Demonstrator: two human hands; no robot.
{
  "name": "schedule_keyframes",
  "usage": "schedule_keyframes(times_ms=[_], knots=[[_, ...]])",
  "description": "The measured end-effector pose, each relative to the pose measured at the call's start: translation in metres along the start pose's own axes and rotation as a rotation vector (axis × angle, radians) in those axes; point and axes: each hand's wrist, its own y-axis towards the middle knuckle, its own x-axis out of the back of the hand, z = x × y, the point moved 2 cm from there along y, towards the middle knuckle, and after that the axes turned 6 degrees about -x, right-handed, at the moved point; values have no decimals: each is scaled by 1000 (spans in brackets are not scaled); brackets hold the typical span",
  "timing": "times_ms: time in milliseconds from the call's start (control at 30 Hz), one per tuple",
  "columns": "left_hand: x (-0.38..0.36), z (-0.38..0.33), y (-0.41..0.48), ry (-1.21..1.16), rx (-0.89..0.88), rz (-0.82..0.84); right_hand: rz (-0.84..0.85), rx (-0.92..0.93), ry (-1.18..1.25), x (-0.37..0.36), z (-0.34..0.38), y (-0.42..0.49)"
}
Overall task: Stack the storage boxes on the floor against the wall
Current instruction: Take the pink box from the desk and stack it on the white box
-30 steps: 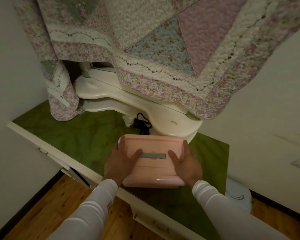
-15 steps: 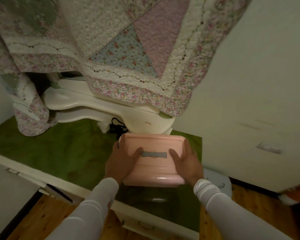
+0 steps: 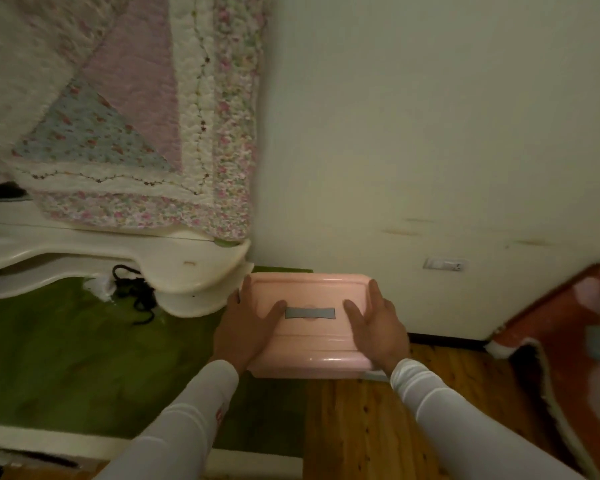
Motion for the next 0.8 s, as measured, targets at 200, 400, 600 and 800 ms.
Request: schedule_keyframes(times_ms=[200, 400, 600, 800], knots=[[-50, -60, 4, 9, -57, 21, -40, -59, 18, 50, -54, 22], [-101, -114, 6, 0, -118, 37, -70, -84, 15, 98, -105, 43], [-139, -156, 12, 7, -157, 71, -116, -107, 17, 138, -140, 61], [-161, -184, 30, 18, -191, 56, -135, -136, 54, 156, -157, 82]])
